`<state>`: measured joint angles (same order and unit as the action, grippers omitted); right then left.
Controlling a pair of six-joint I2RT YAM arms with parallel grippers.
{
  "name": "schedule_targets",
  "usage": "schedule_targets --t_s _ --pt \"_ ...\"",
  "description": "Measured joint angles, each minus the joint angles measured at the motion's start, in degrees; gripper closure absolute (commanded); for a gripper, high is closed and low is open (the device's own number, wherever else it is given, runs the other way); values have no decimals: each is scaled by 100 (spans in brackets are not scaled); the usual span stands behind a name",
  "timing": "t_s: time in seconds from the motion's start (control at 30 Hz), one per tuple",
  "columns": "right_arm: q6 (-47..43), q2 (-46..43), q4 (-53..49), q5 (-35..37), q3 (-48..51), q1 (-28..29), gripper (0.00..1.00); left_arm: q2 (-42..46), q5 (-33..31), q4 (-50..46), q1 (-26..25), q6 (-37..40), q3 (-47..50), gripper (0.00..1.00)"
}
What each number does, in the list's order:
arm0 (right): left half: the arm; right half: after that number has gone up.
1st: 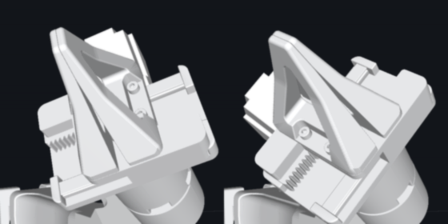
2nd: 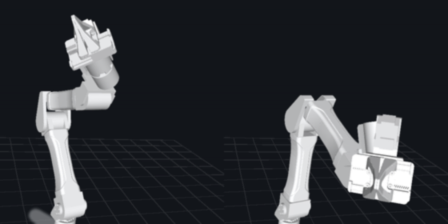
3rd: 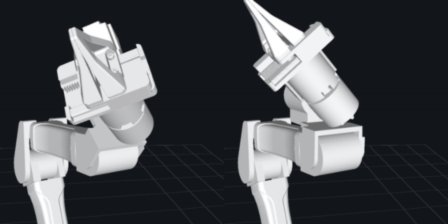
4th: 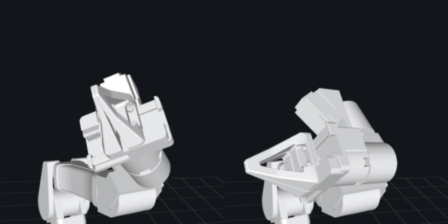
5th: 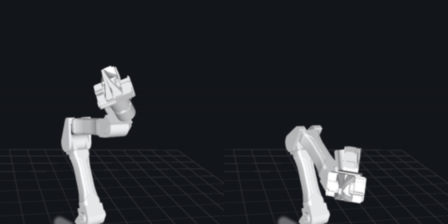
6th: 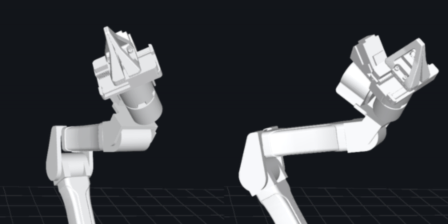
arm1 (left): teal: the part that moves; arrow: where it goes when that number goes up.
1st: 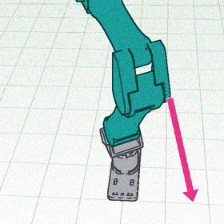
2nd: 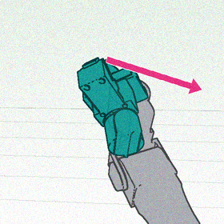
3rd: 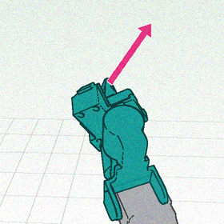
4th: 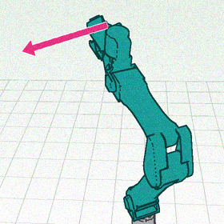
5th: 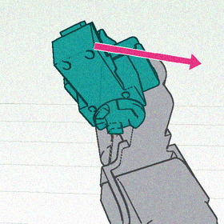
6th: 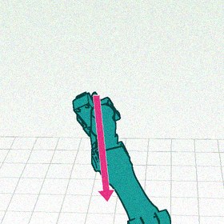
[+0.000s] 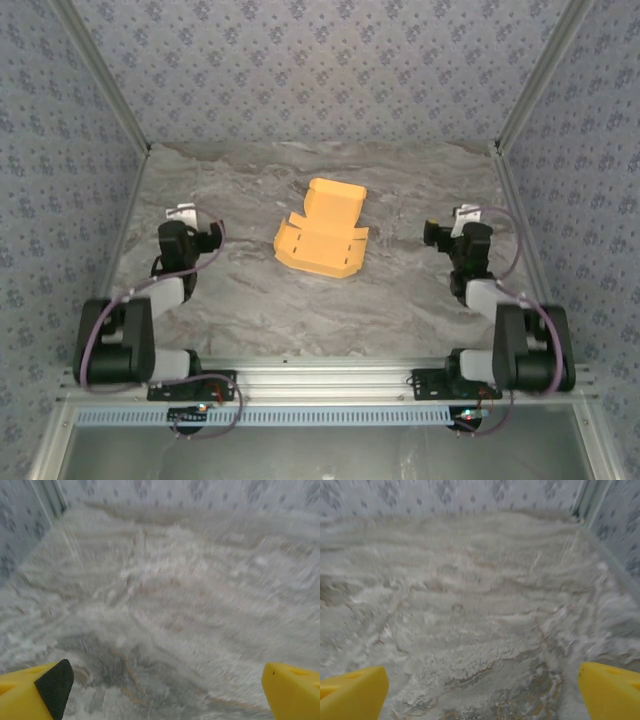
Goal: Fold the paper box
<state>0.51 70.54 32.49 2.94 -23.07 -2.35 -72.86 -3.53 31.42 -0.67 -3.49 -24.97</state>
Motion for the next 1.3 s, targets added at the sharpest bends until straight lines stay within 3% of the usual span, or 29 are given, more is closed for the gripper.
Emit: schedule_targets --t_s 0.2,0.3,0.4,0.53,0.73,0.8,0.9,1.1,1.17,1.3 --pt "638 -2162 -1716 376 -785 101 0 1698 129 -1982 -629 -691 -984 1" --pt "1867 -2485 -3014 1045 -1648 44 0 1864 70 -3359 -673 -1766 -1980 1" --pt "2594 -2505 -3860 1128 -2122 -90 0 1646 433 -4496 -568 -2472 -2944 1" --pt "3169 -2131 -4614 960 -2166 286 0 1167 981 -5362 -750 -2570 -3687 1" --pt "3418 -358 -5335 715 -2470 2275 0 466 1027 -5998 -1803 -2306 -3624 1" --pt "3484 197 -5416 487 -2618 2771 2 302 1001 -5998 -1886 -2295 -3447 1" --pt "3670 896 -5466 74 -2894 3067 4 190 835 -6015 -1882 -2295 -3215 1" --pt "4124 2087 -5528 -229 -3541 3307 21 190 485 -5984 -1875 -2319 -3167 1" --pt "4192 2367 -5574 -168 -3654 3322 31 254 372 -5932 -1873 -2367 -3073 1" --pt "4140 2702 -5860 -7 -3856 3283 73 391 168 -5978 -1873 -2476 -2955 1"
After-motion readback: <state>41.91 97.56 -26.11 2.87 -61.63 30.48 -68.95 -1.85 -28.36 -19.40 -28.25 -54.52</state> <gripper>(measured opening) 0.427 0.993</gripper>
